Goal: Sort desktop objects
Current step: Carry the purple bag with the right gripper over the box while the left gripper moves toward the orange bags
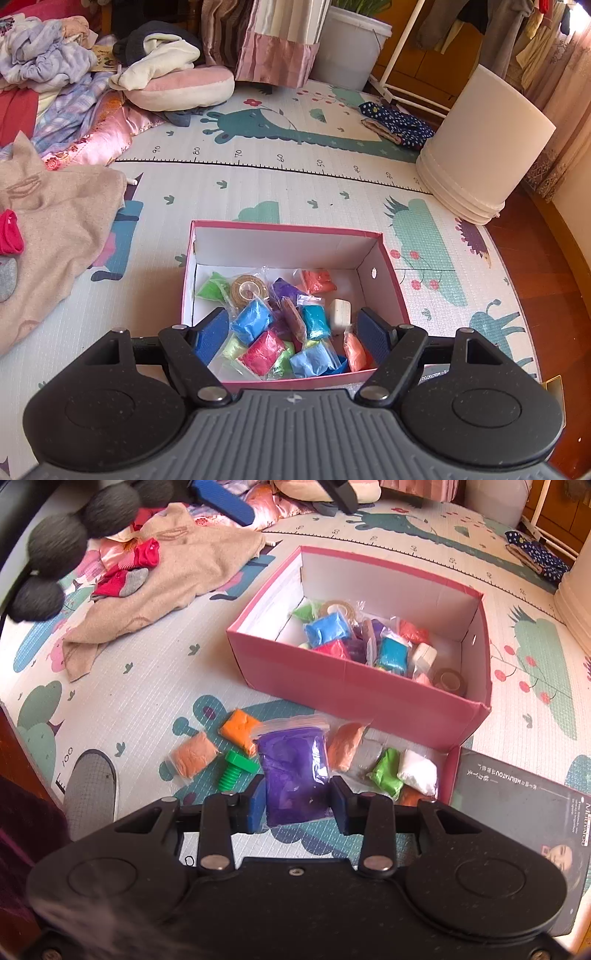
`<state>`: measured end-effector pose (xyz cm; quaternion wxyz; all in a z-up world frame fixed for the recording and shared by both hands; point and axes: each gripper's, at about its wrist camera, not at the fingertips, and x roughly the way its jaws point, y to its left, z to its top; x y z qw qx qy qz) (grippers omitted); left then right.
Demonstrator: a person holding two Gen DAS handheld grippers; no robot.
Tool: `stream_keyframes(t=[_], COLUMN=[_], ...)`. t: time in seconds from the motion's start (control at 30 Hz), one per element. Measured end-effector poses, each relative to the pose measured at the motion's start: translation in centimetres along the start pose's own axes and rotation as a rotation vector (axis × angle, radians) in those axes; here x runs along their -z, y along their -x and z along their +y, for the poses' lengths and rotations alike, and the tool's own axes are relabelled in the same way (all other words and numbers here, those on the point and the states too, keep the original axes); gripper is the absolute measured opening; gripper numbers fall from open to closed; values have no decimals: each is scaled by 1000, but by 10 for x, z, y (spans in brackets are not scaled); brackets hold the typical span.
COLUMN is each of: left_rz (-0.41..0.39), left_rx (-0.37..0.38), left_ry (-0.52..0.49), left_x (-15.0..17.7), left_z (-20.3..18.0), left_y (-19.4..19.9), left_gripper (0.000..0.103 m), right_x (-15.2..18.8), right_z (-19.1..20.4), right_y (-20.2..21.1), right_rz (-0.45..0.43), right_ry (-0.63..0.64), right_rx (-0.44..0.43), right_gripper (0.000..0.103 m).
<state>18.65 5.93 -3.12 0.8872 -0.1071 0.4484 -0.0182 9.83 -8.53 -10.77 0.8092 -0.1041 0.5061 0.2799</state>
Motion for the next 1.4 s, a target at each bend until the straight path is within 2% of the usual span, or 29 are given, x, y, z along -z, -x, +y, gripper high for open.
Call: stream_keyframes(t=[0.33,0.57,0.73,1.0,1.2,1.4], left_rz=[-36,-10,-6,190,249,266], left_rx=[-23,-51,-121,-157,-177,-190], left_ry=[-11,-35,-8,-22,-11,-35], left_x=[25,65,105,167,182,189], left_z=[7,6,7,17,26,28], left_y=[55,73,56,-2,-33,-49], left_gripper=[76,76,76,76,76,76], right_x=[-40,-81,-104,-117,-117,-123], right_z=[-26,-43,-53,-80,-97,-107], right_y=[33,47,40,-6,-49,-78], right_rz=[-73,-114,-112,-60,1,29], right_ry=[17,71,146,56,-9,-62], right_rx=[30,43,54,10,-8,-26], right_gripper=[37,37,37,37,37,37])
